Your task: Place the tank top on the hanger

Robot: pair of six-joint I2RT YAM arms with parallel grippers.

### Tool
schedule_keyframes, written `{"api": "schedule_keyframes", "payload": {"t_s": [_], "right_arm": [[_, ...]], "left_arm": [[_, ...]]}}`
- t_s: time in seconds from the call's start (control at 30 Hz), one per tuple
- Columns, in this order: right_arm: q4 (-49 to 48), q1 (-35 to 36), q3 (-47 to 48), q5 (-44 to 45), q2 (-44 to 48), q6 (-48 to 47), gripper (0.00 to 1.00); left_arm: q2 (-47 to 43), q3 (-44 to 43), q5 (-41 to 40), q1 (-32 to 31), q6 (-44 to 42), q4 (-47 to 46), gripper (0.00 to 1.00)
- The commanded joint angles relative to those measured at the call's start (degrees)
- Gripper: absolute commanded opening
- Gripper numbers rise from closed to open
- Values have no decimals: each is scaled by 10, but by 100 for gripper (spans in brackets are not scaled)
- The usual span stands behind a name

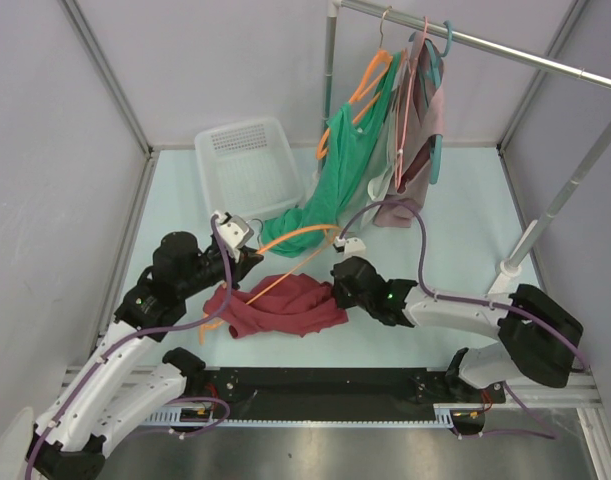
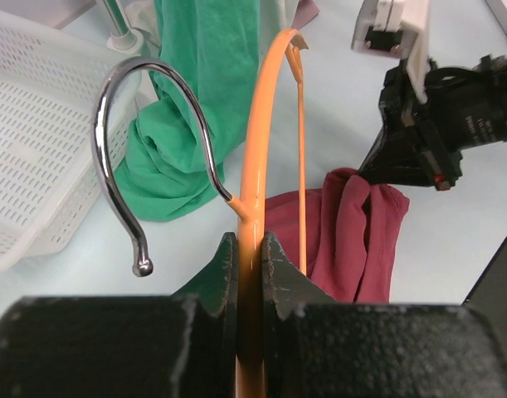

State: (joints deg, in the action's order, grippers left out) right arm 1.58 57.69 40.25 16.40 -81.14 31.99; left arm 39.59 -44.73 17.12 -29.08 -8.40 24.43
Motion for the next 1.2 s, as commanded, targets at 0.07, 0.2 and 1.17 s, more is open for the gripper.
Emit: {"api": "schedule_keyframes", "payload": {"t_s": [0.07, 0.2, 1.17], "right_arm": [[89, -13, 11, 71, 101, -8, 0], [118, -71, -8, 58, 140, -24, 0], [292, -119, 55, 73, 261, -63, 0]], "left_arm": [[-18, -4, 5, 6, 11, -46, 0], [-36, -1, 24, 5, 12, -59, 0], [-42, 15, 123, 5, 17, -87, 0]]}}
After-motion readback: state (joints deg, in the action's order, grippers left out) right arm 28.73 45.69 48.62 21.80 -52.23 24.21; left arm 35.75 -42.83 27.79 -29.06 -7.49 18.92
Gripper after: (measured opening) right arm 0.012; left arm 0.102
